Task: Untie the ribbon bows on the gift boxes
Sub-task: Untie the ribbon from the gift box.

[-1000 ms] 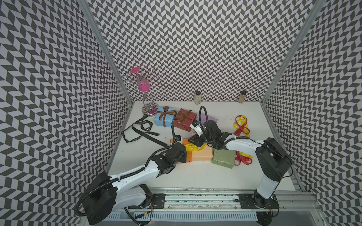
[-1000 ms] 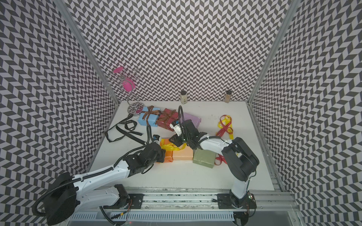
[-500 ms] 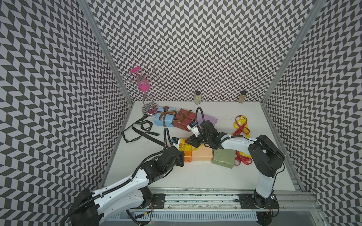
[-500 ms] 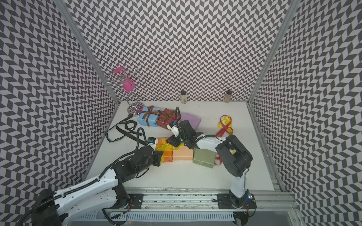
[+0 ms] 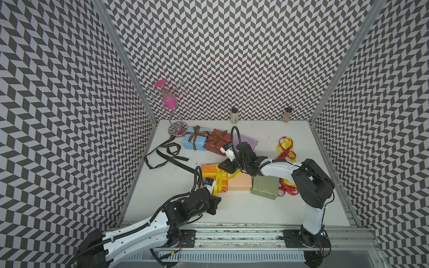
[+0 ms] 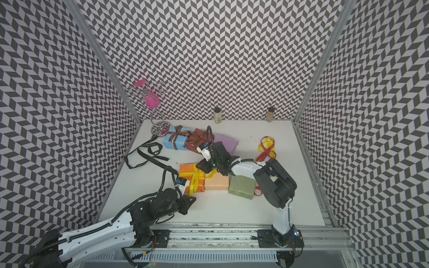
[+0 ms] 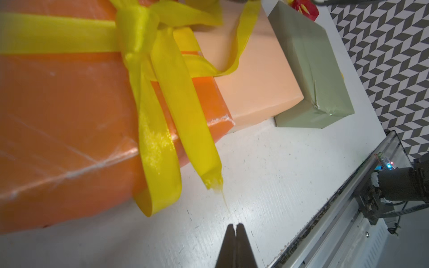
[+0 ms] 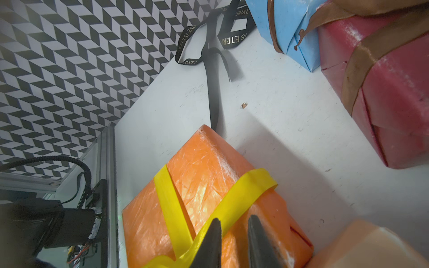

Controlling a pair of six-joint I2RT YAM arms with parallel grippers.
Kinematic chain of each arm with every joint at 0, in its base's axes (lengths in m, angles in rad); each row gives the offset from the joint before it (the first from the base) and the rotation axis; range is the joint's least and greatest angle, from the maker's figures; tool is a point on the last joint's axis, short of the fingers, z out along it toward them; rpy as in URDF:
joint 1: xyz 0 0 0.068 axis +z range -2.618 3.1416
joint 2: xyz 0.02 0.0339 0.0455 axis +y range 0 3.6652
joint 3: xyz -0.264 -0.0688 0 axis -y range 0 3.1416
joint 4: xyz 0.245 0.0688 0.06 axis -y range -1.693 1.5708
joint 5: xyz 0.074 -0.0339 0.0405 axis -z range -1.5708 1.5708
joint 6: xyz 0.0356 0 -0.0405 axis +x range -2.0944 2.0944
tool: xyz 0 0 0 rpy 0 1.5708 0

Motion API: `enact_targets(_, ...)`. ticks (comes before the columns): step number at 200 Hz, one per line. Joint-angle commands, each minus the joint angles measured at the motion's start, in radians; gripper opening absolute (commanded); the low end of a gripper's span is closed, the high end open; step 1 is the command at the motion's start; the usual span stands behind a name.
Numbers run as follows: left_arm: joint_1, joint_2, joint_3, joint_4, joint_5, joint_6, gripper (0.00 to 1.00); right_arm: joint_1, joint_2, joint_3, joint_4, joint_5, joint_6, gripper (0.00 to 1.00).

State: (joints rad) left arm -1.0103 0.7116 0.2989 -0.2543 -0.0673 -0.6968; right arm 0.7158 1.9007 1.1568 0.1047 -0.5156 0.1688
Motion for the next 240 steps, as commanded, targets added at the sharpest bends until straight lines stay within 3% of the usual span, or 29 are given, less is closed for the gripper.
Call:
enact_targets(1, -0.028, -0.03, 0.032, -0.039, -0.121, -0.084, 0.06, 0.005, -0.007, 0.011, -0.013, 0.027, -0.013, 0.22)
enact_targets(22, -0.027, -0.023, 0.111, -0.104, -0.228, -0.104, 0.33, 0.005, -0.069, 0.001, -0.046, 0.074, -0.036, 0.3)
enact_targets(52, -0.004, 0.015, 0.271, -0.212, -0.368, -0.082, 0.55, 0.005, -0.174, -0.002, -0.107, 0.149, -0.063, 0.42)
enact_targets(68, 0.055, 0.021, 0.326, -0.221, -0.383, -0.036, 0.63, 0.005, -0.237, -0.009, -0.13, 0.193, -0.065, 0.42)
enact_targets(93, 0.238, 0.011, 0.338, -0.155, -0.3, 0.049, 0.72, 0.012, -0.333, -0.042, -0.15, 0.212, -0.029, 0.42)
enact_targets(127, 0.524, 0.046, 0.262, 0.008, -0.08, 0.105, 0.74, 0.08, -0.447, -0.154, -0.096, 0.26, 0.098, 0.36)
enact_targets(147, 0.62, 0.12, 0.218, 0.094, 0.027, 0.109, 0.72, 0.15, -0.48, -0.196, -0.078, 0.313, 0.149, 0.35)
enact_targets(192, 0.63, 0.229, 0.161, 0.177, 0.078, 0.118, 0.68, 0.29, -0.453, -0.267, 0.01, 0.377, 0.201, 0.39)
enact_targets(240, 0.631, 0.253, 0.119, 0.243, 0.047, 0.131, 0.68, 0.333, -0.351, -0.24, 0.035, 0.392, 0.225, 0.36)
